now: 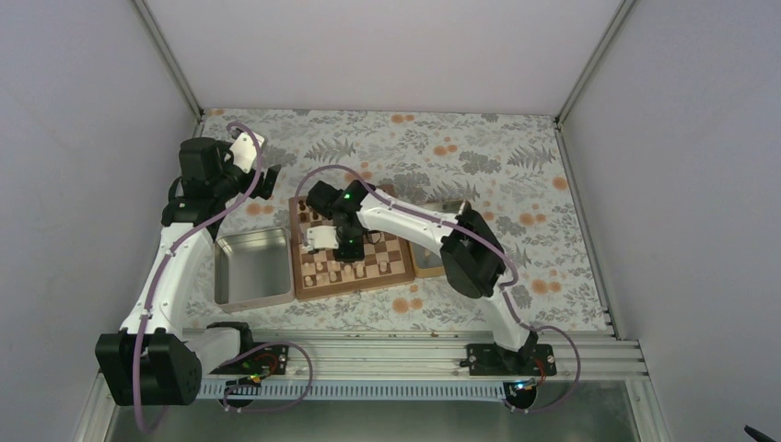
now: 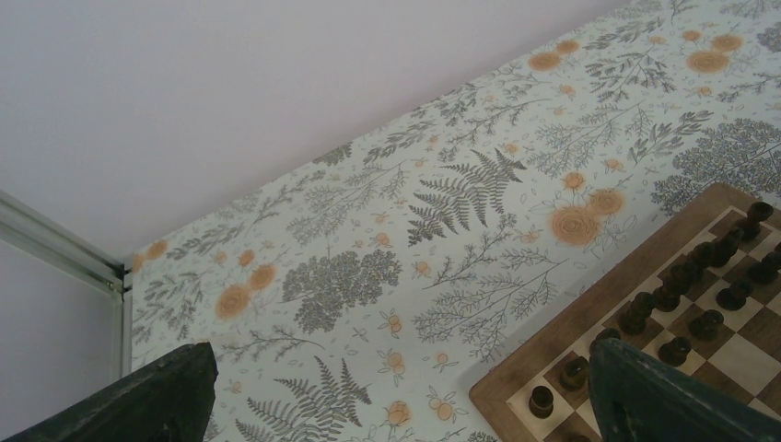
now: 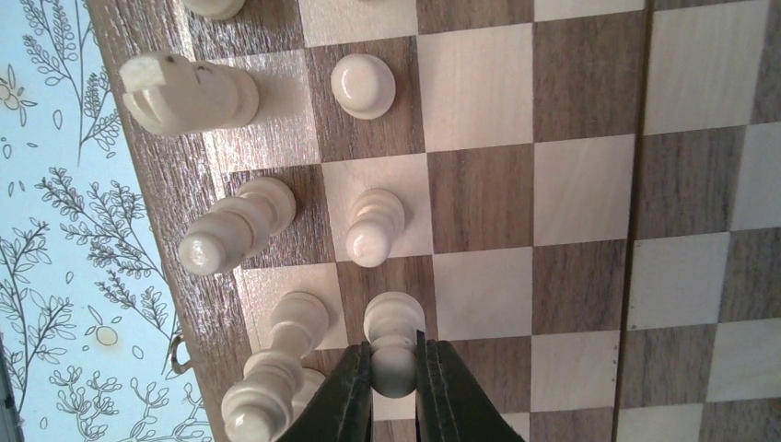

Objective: Set up the chess pieces on the board
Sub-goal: Place the chess piece on the chessboard.

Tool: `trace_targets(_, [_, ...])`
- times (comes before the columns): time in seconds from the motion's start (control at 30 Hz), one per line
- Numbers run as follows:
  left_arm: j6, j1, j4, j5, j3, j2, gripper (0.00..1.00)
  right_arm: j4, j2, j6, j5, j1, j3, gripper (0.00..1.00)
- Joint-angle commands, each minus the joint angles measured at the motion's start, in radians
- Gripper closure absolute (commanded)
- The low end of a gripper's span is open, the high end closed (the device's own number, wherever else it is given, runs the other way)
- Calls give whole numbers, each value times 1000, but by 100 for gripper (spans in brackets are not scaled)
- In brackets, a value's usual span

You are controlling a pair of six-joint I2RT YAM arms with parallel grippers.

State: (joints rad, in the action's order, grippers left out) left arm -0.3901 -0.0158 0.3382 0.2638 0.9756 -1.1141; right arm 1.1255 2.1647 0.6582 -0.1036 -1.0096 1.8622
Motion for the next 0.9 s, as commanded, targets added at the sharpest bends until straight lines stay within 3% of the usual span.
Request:
trace_targets(0.0, [-12, -4, -8, 12, -12, 15, 0, 24, 29, 14, -15, -17, 31, 95])
trace_targets(0.87, [-10, -5, -7, 9, -12, 15, 0, -4, 26, 8, 11, -17, 8, 93])
